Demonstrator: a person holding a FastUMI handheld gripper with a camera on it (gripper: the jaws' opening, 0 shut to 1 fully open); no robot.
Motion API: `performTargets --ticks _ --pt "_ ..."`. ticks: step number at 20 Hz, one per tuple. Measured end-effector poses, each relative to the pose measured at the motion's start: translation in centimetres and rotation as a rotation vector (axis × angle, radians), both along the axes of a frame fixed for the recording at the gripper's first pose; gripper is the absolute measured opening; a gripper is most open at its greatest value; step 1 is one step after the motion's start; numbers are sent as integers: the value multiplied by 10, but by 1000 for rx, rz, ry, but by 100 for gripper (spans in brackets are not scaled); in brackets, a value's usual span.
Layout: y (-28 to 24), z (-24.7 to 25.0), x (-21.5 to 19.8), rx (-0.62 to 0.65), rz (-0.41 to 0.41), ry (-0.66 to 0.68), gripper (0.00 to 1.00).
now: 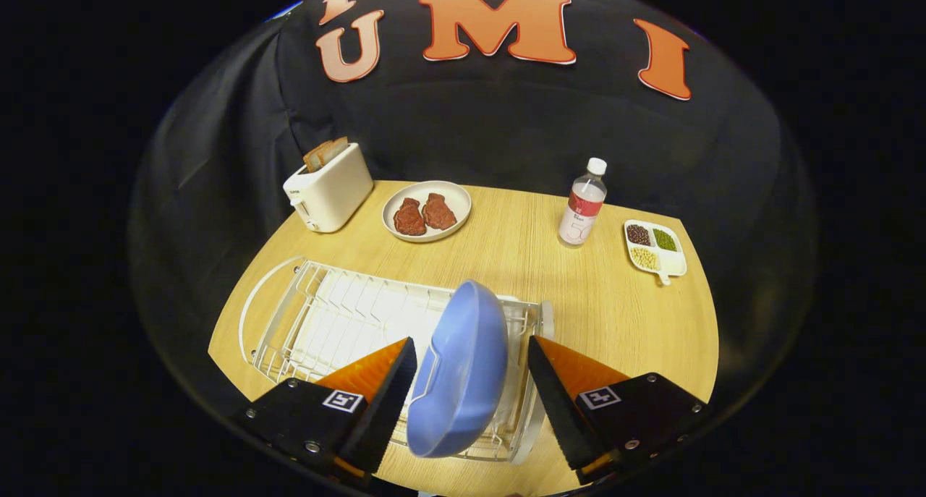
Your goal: Take the plate from the dish rack, then take the spoon from the basket and place it into the plate.
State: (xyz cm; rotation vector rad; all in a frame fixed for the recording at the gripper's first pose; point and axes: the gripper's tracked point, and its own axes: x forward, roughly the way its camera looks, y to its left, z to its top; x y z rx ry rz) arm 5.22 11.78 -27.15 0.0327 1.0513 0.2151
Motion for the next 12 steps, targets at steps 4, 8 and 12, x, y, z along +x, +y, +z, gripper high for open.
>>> performTargets --ticks 4,8,12 --pt "9 -9 -2 5 20 31 92" --pt "13 -18 -14 -14 39 68 92" --pt "17 -36 -26 -59 41 113 75"
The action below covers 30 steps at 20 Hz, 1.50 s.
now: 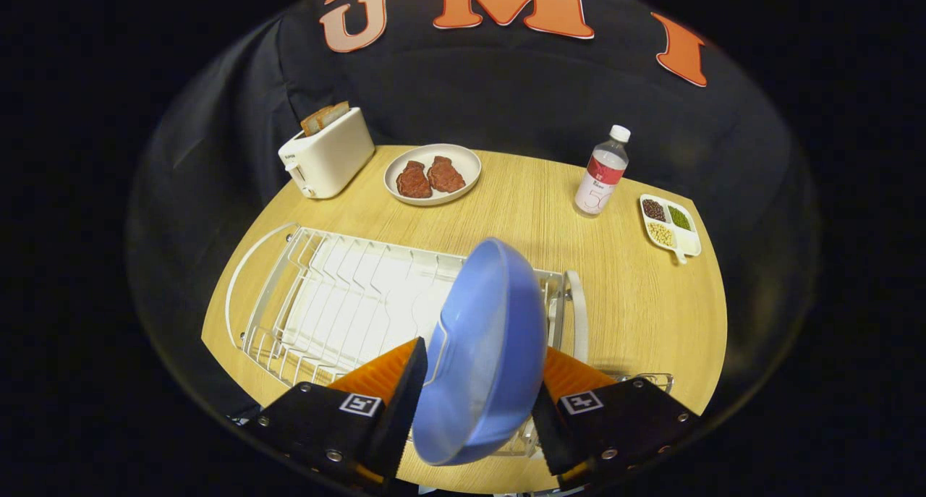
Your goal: Take the plate from the dish rack, then take the spoon from the basket and place it into the plate.
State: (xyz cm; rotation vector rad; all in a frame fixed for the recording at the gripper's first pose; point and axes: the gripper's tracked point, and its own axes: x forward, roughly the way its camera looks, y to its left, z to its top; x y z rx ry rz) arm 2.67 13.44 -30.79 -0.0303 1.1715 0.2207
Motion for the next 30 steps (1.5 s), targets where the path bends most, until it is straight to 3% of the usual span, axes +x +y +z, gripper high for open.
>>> performTargets --ticks 2,5,8,10,12,21,30 --pt "-5 -7 -9 -29 -24 33 55" --pt "-4 6 -9 -4 -87 26 43" --pt "-19 20 -9 -14 -166 -4 39" --pt "-24 40 -3 -1 -169 -67 37" --pt "-12 61 -19 92 -161 -43 30" --pt "-23 87 -100 199 -117 13 29" --pt "-29 45 -179 414 -163 98 29"
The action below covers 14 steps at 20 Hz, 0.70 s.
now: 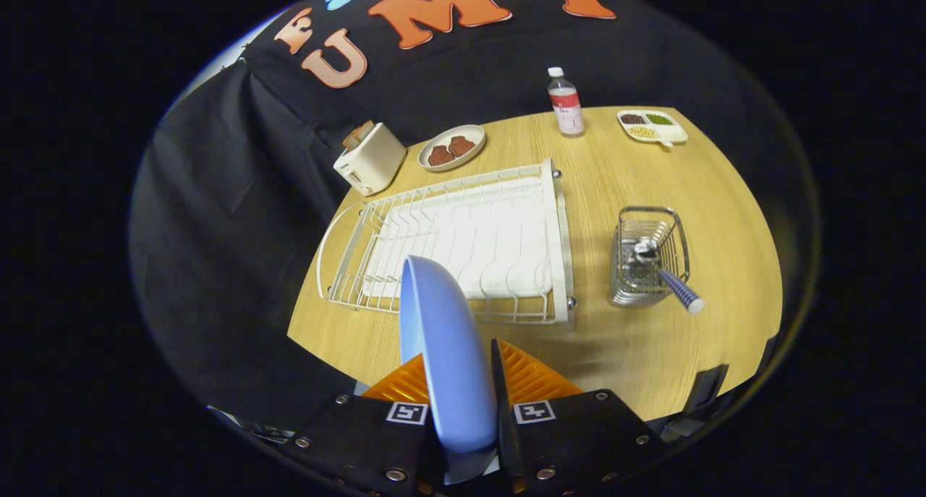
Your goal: Take the plate from the dish rack, then take the spoon from the basket and place it into the plate.
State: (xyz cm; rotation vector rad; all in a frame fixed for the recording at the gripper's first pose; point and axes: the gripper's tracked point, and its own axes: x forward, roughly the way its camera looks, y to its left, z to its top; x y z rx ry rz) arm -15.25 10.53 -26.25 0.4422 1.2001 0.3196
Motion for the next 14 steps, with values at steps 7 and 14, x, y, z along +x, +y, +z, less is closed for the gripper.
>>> performTargets --ticks 7,14 --pt "5 -40 -26 96 -43 34 29" --pt "16 -87 -39 137 -73 80 29"
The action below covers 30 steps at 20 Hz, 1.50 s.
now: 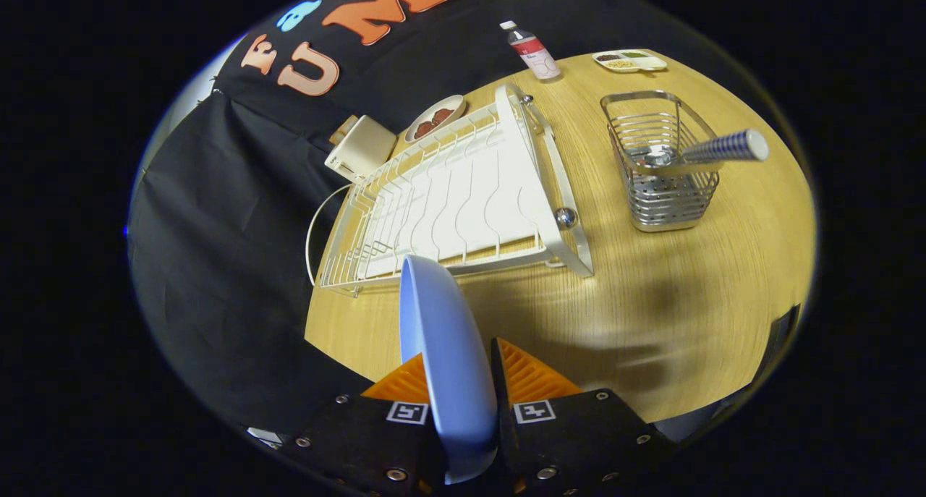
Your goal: Take the plate from the dish rack, then take the spoon from the basket and place it into the plate.
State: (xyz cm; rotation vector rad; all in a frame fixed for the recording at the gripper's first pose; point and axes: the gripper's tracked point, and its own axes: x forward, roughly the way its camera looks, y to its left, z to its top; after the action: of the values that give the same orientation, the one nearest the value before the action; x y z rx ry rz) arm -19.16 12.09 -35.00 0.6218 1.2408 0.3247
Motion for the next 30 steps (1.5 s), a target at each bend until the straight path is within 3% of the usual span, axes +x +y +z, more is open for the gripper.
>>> performTargets --ticks 4,10,14,15,17,21,26,30 --pt "7 -19 -5 48 -47 57 29" --pt "14 -24 -2 16 -15 55 32" --pt "-4 -23 10 -78 -71 1 50" --pt "-8 -20 13 -80 -87 -11 59" --pt "-14 -17 15 -64 -115 -13 66" --pt "-34 -9 18 -60 -169 -25 71" --pt "-68 15 24 -144 -157 -161 71" --pt "-103 35 45 -287 -123 -315 80"
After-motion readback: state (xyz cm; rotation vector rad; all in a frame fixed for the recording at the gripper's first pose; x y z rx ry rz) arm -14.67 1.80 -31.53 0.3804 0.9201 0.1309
